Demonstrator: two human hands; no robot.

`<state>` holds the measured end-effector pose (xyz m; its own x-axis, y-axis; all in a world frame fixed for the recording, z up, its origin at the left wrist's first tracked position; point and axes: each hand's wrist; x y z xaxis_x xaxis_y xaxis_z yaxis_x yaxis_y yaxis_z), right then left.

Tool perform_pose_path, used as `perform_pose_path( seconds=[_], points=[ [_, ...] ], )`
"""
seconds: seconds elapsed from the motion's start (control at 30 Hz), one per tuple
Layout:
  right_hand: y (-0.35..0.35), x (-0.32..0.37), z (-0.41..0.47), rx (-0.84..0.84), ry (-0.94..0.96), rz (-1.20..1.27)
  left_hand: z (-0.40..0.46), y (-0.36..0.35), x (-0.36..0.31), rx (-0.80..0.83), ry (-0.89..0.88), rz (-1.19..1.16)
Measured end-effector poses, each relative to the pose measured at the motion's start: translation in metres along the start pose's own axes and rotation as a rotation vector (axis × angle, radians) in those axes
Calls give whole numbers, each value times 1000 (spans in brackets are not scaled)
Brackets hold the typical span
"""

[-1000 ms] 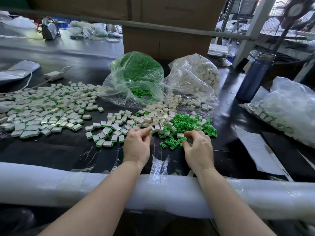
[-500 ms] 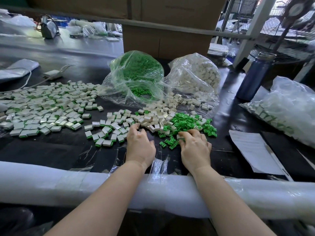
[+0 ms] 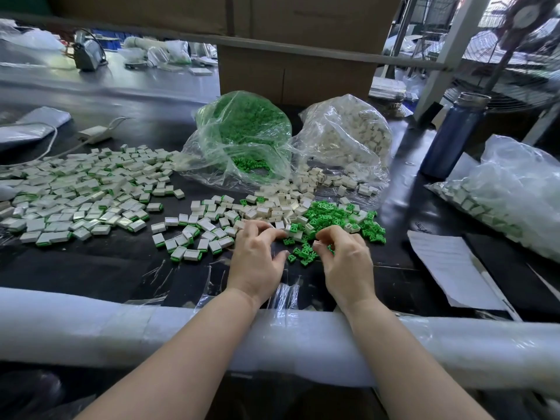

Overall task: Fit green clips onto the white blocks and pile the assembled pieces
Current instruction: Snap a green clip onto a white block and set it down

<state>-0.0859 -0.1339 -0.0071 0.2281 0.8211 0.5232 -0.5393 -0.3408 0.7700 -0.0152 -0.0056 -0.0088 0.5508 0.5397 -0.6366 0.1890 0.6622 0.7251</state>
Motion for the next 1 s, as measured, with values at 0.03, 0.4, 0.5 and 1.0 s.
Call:
perform_pose_path(
  seconds=[0.03, 0.4, 0.5, 1.0],
  points=[
    [1, 3, -1, 19, 34, 82, -1, 1, -1, 23, -41, -14],
    [-1, 3, -1, 107, 86, 88, -1, 4, -7, 57, -46, -201],
    [-3, 0, 0, 116, 54, -51, 1, 3, -3, 36, 35, -233],
    [-1, 1, -1, -19, 88, 24, 1, 1, -1, 157, 86, -396]
  ],
)
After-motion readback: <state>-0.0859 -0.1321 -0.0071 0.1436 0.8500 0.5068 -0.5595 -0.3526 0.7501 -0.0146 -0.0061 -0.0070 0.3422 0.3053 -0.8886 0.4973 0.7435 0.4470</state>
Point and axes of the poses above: each hand's wrist, its own z-axis towards the middle knuckle, its own y-axis out of the back of the hand, x = y × z, and after that the axes turned 7 degrees about x, right-handed
